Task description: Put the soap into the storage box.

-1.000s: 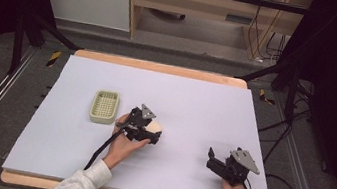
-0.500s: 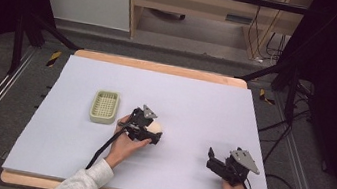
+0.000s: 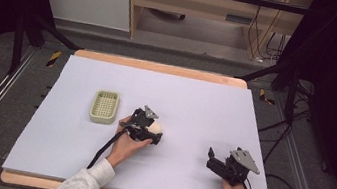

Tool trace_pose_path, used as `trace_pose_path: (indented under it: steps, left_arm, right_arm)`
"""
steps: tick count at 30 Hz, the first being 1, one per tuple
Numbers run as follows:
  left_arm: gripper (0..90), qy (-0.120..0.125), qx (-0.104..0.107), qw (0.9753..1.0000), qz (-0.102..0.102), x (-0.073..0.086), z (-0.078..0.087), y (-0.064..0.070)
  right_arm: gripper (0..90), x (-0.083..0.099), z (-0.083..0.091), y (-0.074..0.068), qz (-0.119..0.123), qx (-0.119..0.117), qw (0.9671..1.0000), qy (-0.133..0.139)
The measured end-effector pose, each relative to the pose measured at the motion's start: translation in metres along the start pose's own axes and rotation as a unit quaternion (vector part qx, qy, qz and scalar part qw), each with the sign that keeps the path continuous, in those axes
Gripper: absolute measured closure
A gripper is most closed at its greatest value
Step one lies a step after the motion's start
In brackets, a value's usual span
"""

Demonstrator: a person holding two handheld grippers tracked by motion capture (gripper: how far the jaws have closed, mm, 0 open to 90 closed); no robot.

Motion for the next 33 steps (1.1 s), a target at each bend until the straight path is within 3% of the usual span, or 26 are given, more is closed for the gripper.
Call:
trace_pose_path:
  steps: [20, 33]
  left_arm:
    - [24.0, -0.013, -0.007, 0.9999, 0.0, 0.001, 0.004, 0.0]
    - [24.0, 0.009, 0.005, 0.9999, -0.01, -0.008, 0.034, -0.004]
  right_arm:
    - [2.3, 0.0, 0.0, 0.0, -0.003, -0.003, 1.0, 0.002]
    - [2.3, 0.0, 0.0, 0.0, 0.001, -0.003, 1.0, 0.002]
Point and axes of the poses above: each handheld gripper's, and its own axes: z roughly backward along the jaws, x roughly out of its underside, y roughly to its right, the point moved 10 cm from there along -z, roughly forward along the jaws, and after that the axes turned 15 degrees about -x, right-handed, at the moved point
